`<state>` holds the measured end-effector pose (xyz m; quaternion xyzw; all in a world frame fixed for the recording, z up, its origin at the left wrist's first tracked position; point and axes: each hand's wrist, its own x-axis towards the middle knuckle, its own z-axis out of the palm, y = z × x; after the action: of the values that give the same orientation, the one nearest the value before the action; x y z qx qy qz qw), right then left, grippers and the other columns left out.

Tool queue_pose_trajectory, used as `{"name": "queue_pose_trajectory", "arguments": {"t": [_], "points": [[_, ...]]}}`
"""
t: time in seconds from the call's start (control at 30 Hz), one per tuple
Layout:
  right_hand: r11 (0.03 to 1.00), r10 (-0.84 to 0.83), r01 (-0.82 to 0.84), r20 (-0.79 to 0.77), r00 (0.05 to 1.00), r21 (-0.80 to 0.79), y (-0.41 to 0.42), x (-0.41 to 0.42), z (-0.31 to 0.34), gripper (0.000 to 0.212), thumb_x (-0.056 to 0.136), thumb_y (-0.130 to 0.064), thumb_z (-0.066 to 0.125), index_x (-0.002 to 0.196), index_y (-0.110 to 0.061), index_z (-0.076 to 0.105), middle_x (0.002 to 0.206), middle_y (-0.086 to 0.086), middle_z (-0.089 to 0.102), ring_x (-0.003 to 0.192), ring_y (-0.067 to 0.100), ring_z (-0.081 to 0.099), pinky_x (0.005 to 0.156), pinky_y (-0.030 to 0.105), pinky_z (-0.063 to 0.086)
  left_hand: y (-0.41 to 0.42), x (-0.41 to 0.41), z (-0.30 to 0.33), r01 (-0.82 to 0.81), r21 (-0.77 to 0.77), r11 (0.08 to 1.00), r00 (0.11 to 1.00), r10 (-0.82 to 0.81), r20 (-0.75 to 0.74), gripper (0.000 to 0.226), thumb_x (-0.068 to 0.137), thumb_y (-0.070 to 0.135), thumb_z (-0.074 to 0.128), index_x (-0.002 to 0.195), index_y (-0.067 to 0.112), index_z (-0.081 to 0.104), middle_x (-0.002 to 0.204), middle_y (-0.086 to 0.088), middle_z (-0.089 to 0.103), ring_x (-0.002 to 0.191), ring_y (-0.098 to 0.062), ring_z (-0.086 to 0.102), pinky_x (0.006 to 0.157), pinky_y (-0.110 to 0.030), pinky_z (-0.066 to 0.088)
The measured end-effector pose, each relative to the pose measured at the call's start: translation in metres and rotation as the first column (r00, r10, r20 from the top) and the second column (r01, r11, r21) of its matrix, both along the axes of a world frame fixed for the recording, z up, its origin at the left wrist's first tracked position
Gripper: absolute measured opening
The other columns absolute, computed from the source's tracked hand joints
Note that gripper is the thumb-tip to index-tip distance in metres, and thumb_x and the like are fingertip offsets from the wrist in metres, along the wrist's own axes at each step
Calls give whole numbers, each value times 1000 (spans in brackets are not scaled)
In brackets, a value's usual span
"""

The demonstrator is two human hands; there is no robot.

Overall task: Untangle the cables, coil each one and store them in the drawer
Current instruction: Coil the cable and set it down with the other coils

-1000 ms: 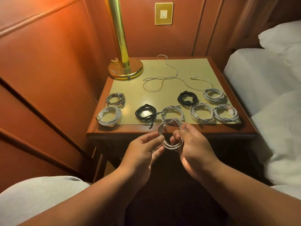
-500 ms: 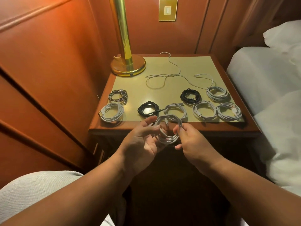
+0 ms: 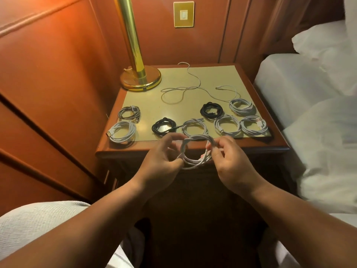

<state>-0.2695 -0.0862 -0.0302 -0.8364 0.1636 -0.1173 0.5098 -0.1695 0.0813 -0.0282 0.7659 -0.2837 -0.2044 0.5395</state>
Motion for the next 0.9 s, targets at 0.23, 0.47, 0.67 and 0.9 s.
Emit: {"name": "queue_pose_trajectory", "arguments": {"t": [0.23,0.47,0.67,0.9], "points": [[974,24,-8,67,997,-227,-14,-9,-3,12,102,-15,47,101,-12,59,98,0,53,86,9,53,76,23,49,-2,0,4,99,42,994,923,-75,-378,37,96,7,62,124,29,54,86,-8,68,71,-16,65,68,-26,55],[989,-64,61,14,998,136,-13,-9,3,15,104,-18,44,101,-15,59,87,4,63,73,11,60,65,26,52,-2,0,0,220,39,975,907,-189,-377,23,104,19,48,120,20,65,75,-1,49,63,-12,43,58,-23,38],[436,-166,135,-68,984,890,6,-9,3,16,101,-14,47,99,-5,61,71,4,69,72,16,66,73,30,55,-9,-6,-11,-35,-51,998,861,4,-509,28,100,31,55,100,14,77,76,4,65,71,-11,55,68,-25,45],[546,-3,-58,71,997,836,12,-6,-6,23,86,-17,57,102,-2,57,100,18,71,102,33,70,85,34,59,-12,-9,-20,-424,-140,895,554,134,-822,29,83,22,74,103,1,72,98,-13,76,95,-22,73,79,-30,57]]}}
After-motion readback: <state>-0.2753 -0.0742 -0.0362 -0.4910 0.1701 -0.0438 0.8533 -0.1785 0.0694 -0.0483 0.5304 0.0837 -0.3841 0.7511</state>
